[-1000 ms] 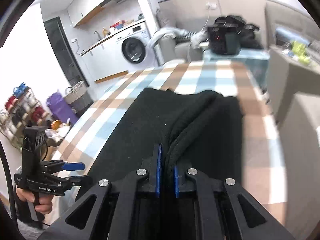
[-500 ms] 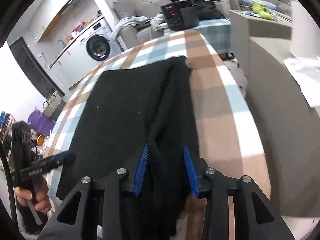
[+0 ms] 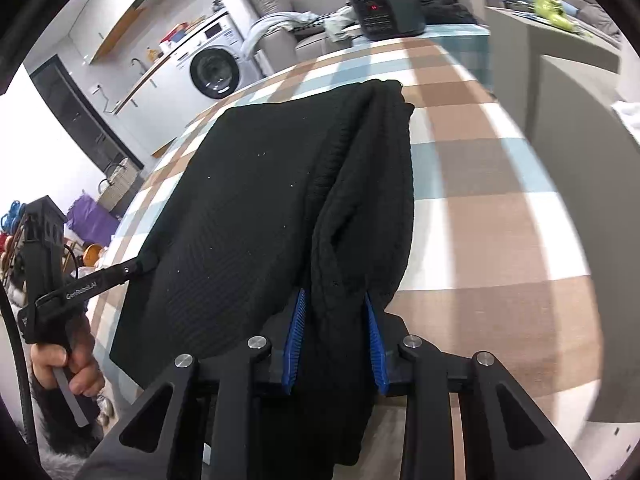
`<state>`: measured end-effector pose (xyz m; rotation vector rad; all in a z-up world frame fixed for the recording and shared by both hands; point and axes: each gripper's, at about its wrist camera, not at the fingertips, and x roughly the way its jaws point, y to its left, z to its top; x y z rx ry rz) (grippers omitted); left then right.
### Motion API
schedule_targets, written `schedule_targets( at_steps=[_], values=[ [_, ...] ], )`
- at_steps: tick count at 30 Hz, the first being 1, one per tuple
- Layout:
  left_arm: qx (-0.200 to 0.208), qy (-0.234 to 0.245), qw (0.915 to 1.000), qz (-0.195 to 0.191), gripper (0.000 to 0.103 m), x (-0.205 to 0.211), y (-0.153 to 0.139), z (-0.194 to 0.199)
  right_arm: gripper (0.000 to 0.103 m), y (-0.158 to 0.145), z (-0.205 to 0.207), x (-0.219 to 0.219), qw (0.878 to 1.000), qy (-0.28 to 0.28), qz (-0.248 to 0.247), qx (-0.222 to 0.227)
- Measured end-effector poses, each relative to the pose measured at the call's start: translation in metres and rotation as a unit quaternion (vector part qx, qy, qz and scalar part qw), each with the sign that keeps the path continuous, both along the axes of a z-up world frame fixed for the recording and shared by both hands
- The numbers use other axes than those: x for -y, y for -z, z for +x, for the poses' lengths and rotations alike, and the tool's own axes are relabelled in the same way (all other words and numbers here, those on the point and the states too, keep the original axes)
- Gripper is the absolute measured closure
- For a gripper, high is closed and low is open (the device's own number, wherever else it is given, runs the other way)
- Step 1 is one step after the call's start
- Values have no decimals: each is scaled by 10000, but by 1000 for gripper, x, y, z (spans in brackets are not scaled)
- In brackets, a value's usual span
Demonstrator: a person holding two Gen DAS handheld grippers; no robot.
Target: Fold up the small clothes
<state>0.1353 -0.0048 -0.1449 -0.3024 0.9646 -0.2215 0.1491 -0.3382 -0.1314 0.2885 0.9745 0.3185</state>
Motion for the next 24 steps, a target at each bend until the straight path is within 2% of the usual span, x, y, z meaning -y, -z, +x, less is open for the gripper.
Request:
schedule_targets(
  at_steps=[4,6,9,11,13,15,18,22,24],
  values=[
    [-93,-207,9996,-143,94,-25,1,-7,71,-1,0,-21,9998,-196,-13,-4],
    [-103,-268,9993,-242,93,-34,-2,-11,71,-5,-4,-19,9999,-144,-20,-59],
    [-38,-338,9990,-282,90,-42,-8,-15,71,-18,-17,-5,9997,-40,246,-11],
    [30,-354,9991,-236,69,-45,-13,-17,65,-24,-29,3,9984,-84,551,13],
    [98,-361,9990,-230,60,-45,-17,-20,63,-22,-36,4,9958,-234,877,-127],
    [114,-323,9990,-275,59,-46,-19,-21,63,-17,-40,0,9932,-365,1068,-278],
    [52,-281,9992,-294,59,-46,-18,-21,62,-13,-43,-7,9939,-398,954,-375],
    [48,-257,9993,-279,59,-44,-18,-24,62,-21,-49,-13,9913,-531,1183,-222],
    [10,-236,9993,-291,59,-43,-17,-26,62,-21,-50,-16,9931,-488,1035,-272]
  ],
)
